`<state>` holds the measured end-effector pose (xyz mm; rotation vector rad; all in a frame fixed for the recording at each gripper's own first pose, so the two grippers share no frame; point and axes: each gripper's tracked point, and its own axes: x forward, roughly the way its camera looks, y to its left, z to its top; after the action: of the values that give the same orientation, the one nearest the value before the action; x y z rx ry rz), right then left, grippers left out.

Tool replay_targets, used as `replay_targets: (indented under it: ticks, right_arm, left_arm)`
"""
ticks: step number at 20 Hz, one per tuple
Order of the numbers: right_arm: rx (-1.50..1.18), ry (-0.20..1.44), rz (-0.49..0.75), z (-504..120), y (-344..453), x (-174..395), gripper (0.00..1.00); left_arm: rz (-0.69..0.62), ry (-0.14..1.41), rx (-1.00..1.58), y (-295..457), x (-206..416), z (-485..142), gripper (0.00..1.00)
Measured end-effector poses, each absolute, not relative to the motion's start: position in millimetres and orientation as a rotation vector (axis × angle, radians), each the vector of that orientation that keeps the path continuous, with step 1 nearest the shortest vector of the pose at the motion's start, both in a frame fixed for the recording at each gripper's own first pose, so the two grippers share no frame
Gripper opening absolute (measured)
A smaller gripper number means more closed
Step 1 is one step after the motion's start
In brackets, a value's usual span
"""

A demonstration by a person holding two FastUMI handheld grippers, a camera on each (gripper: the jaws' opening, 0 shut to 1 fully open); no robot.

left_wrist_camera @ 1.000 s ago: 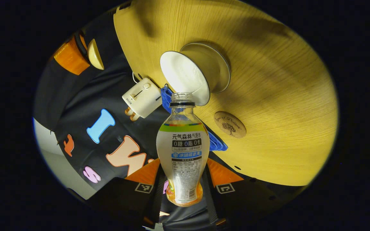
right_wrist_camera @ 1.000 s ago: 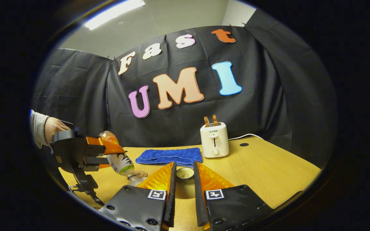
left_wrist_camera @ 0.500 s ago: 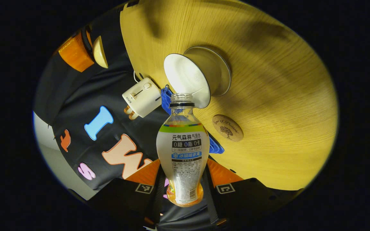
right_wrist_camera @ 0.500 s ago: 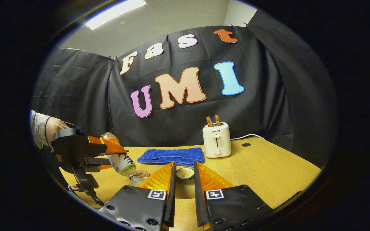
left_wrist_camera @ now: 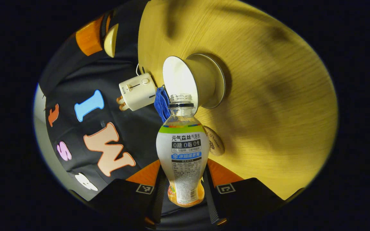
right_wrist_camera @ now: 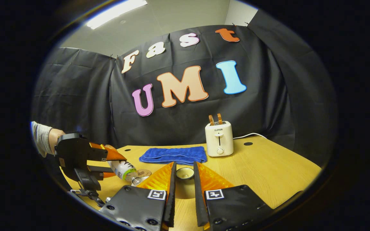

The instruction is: Open the teacup lid with one hand, grasp the water bottle and pour water into the teacup with the other hand; after pouring, place the water bottle on the coaster and then close the teacup lid.

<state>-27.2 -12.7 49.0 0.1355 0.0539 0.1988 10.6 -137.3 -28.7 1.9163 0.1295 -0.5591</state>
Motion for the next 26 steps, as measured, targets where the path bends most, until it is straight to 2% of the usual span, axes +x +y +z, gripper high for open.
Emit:
replay_targets:
  ticks: [4, 6, 9, 12, 14, 16, 17, 18, 22, 26]
  right_arm:
    - [0.136, 0.054, 0.198, 48.4, -12.9, -26.7, 0.28]
    - [0.140, 0.054, 0.196, 48.6, -13.5, -27.0, 0.32]
    - [0.139, 0.058, 0.201, 47.3, -10.5, -26.5, 0.32]
    - [0.131, 0.061, 0.209, 45.8, -5.9, -26.7, 0.29]
    - [0.140, 0.064, 0.221, 45.5, -2.4, -28.0, 0.30]
    - [0.139, 0.066, 0.222, 44.3, -2.4, -27.7, 0.32]
    - [0.137, 0.068, 0.220, 44.0, -3.3, -27.2, 0.30]
    - [0.140, 0.068, 0.220, 44.5, -3.5, -27.6, 0.28]
    - [0.148, 0.062, 0.222, 46.3, -3.2, -27.8, 0.30]
    - [0.144, 0.075, 0.230, 40.7, 2.0, -27.1, 0.28]
  left_arm:
    - [-0.568, 0.173, 1.650, -136.3, 6.3, -42.0, 0.55]
    - [-0.554, 0.191, 1.479, -135.3, 3.1, -46.5, 0.55]
    - [-0.535, 0.190, 1.257, -141.4, -2.1, -48.7, 0.55]
    - [-0.513, 0.175, 1.084, -145.3, -0.2, -41.9, 0.55]
    - [-0.501, 0.176, 0.965, -145.8, -0.4, -37.0, 0.52]
    - [-0.494, 0.162, 0.859, -149.8, 3.5, -27.1, 0.57]
    - [-0.497, 0.158, 0.811, -153.3, 5.2, -23.6, 0.52]
    - [-0.500, 0.142, 0.767, -154.8, 6.6, -19.4, 0.54]
    - [-0.466, 0.135, 0.556, -149.8, 16.0, -8.5, 0.54]
    - [-0.433, 0.113, 0.374, -143.7, 27.2, 8.9, 0.54]
